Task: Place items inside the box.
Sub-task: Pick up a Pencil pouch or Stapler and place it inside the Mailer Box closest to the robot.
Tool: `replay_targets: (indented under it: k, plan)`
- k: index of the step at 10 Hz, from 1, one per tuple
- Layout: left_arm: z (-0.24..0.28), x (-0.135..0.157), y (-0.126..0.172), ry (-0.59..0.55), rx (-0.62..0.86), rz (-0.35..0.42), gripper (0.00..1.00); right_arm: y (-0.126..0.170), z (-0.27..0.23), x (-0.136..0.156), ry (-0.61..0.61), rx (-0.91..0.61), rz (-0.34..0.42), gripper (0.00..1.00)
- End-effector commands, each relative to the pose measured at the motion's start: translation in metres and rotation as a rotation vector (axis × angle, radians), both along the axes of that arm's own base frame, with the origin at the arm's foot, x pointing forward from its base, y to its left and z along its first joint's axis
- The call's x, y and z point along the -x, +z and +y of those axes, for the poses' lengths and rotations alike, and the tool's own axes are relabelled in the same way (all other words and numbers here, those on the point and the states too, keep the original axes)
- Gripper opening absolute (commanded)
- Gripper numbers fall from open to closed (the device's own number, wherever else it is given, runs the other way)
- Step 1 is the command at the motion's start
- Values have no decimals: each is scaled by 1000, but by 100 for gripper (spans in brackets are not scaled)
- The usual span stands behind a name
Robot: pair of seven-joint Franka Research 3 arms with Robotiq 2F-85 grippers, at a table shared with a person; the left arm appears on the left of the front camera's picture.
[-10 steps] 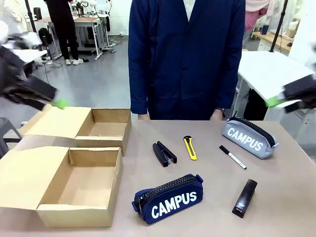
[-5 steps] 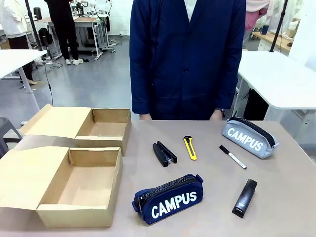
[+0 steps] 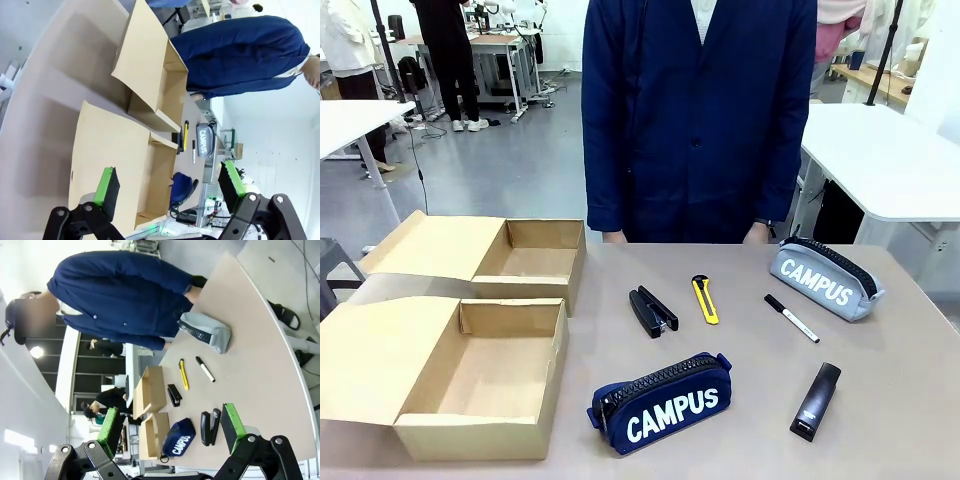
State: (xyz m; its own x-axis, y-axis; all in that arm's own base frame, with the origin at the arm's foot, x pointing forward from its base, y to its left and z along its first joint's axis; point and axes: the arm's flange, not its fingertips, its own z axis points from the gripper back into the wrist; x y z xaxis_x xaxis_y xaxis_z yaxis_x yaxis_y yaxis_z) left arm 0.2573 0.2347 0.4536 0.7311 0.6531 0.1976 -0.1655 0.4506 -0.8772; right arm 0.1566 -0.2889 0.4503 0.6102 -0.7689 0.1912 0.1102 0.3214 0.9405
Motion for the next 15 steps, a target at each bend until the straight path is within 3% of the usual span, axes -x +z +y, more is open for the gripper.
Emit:
replay_targets:
  k: [1, 3, 4, 6, 7, 9, 11, 12, 13, 14, 15]
  plan:
    - [4, 3, 0, -11, -8, -31, 100, 2, -2, 6, 2, 20, -30, 100]
    - [4, 3, 0, -11, -8, -31, 100, 2, -2, 6, 2, 20, -30, 100]
    - [4, 3, 0, -11, -8, -31, 100, 3, 2, 4, 8, 7, -3, 100]
    - [4, 3, 0, -11, -8, -31, 100, 25, 44, -10, 133, 53, 98, 100]
    - [4, 3, 0, -11, -8, -31, 100, 39, 88, -25, 186, 77, 268, 100]
    - [4, 3, 0, -11, -8, -31, 100, 47, 178, -49, 372, 271, 417, 100]
    - [4, 3, 0, -11, -8, -31, 100, 44, 256, -54, 615, 462, 414, 100]
    - [4, 3, 0, -11, -8, -31, 100, 41, 289, -42, 828, 562, 374, 100]
    - [4, 3, 0, -11, -8, -31, 100, 38, 290, -28, 917, 703, 375, 100]
    - [4, 3, 0, -11, -8, -31, 100, 43, 264, -28, 832, 827, 292, 100]
    - [4, 3, 0, -11, -8, -31, 100, 76, 285, -61, 782, 546, 471, 100]
